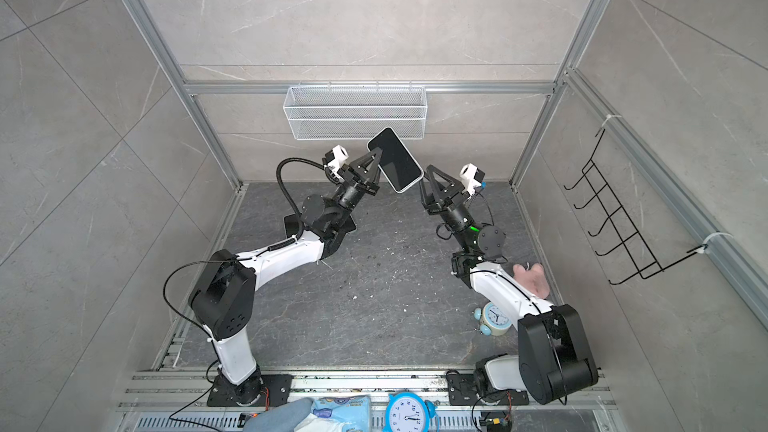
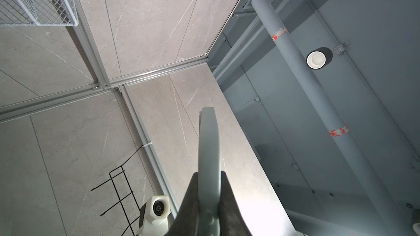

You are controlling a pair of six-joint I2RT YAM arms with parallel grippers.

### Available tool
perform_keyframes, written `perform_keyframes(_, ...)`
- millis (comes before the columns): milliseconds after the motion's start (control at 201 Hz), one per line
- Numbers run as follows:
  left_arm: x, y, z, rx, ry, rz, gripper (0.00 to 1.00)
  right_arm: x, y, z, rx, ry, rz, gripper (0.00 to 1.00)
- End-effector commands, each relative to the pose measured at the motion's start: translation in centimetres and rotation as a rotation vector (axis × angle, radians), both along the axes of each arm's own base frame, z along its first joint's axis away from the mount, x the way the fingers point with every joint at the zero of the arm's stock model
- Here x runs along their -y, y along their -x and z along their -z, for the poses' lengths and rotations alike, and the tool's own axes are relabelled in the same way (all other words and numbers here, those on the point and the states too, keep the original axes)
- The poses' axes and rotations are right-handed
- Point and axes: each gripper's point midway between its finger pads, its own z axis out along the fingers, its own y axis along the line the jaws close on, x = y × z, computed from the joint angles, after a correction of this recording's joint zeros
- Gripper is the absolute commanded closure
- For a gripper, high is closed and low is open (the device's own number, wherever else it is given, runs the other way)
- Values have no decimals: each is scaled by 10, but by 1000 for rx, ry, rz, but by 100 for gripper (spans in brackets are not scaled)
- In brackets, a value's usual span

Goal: Take the phone out of the phone case

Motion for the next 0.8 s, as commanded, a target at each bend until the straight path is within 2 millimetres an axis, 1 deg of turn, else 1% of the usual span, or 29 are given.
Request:
perform_keyframes(0, -31, 32, -54, 131, 125, -13, 100, -3, 10, 4, 36, 27, -13, 54)
perform_keyframes(139, -30, 29, -50, 119, 121, -16, 100, -3, 13, 7, 44, 41, -17, 59)
perform_keyframes(463, -28, 23, -42, 100, 118, -22, 100, -8, 19, 9, 56, 82, -20, 60)
perform_keyframes(792, -26, 19, -34, 79, 111, -31, 100, -18, 28, 7, 92, 143, -30, 61)
